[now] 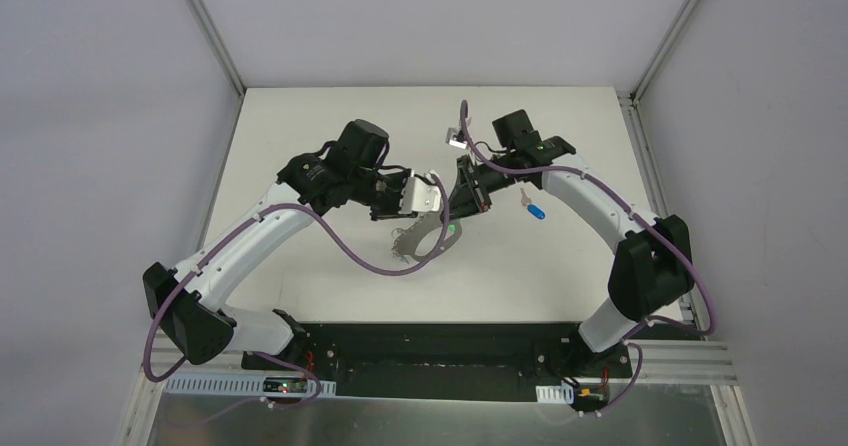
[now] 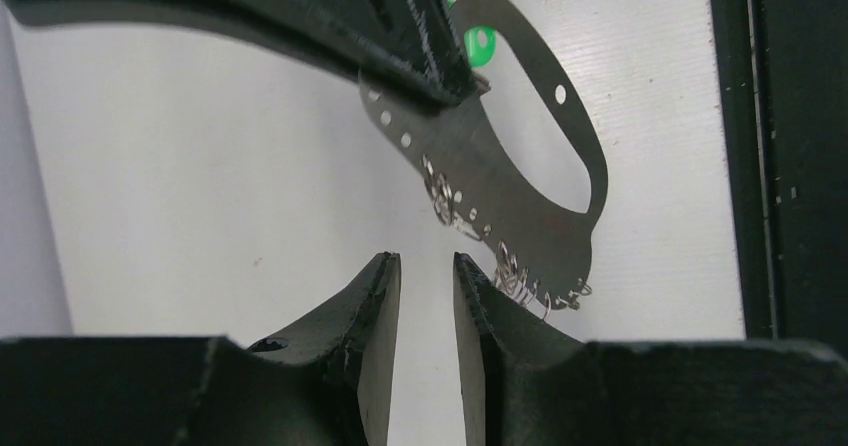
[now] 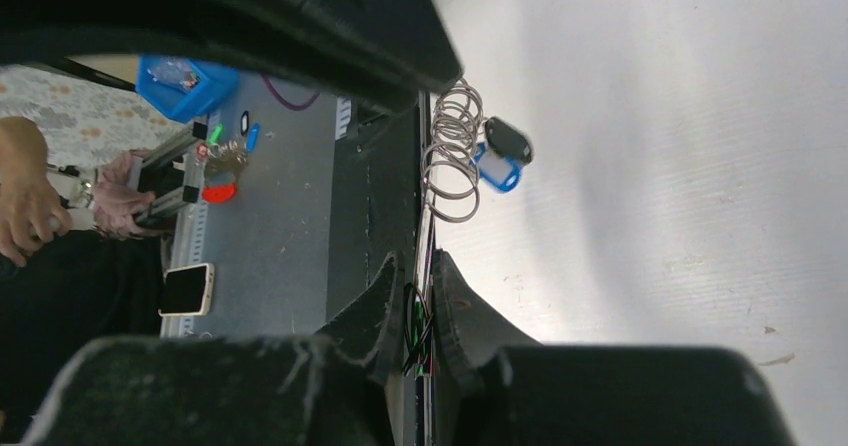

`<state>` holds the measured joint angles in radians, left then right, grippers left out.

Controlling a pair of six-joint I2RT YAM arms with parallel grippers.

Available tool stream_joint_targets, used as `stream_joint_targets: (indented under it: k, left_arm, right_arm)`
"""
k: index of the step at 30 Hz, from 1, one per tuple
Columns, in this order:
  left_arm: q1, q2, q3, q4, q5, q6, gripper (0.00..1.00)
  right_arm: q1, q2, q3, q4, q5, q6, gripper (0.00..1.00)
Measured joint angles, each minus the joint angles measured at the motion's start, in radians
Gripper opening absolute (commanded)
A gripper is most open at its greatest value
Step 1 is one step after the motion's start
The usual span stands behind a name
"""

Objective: Put the keys on the keyring
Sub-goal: Adjust the keyring.

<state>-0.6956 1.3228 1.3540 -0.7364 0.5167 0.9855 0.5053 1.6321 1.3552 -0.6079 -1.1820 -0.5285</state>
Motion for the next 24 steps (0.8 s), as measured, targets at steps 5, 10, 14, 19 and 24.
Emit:
stream_joint_targets:
  k: [5, 10, 14, 19, 24]
  left_arm:
    - [0.08, -0.006, -0.039, 0.02, 0.132, -0.085, 0.39]
    - [0.101, -0.005, -0.044, 0.023, 0.266, -0.177, 0.43]
    - [0.101, -0.003, -0.063, 0.053, 0.35, -0.262, 0.45]
    - [0.101, 0.015, -0.076, 0.078, 0.408, -0.335, 0.45]
    - [0.101, 0.034, -0.104, 0.125, 0.451, -0.398, 0.42]
  right_arm:
    - [0.011, -0.069, -0.028, -0.04, 0.036, -0.091, 0.0]
    - [0.028, -0.147, -0.028, -0.068, 0.067, -0.171, 0.0]
    - [0.036, -0.181, -0.027, -0.099, 0.083, -0.217, 0.0]
    - [0.037, -0.183, -0.026, -0.124, 0.106, -0.244, 0.0]
    - [0.037, -0.184, -0.009, -0.14, 0.114, -0.248, 0.0]
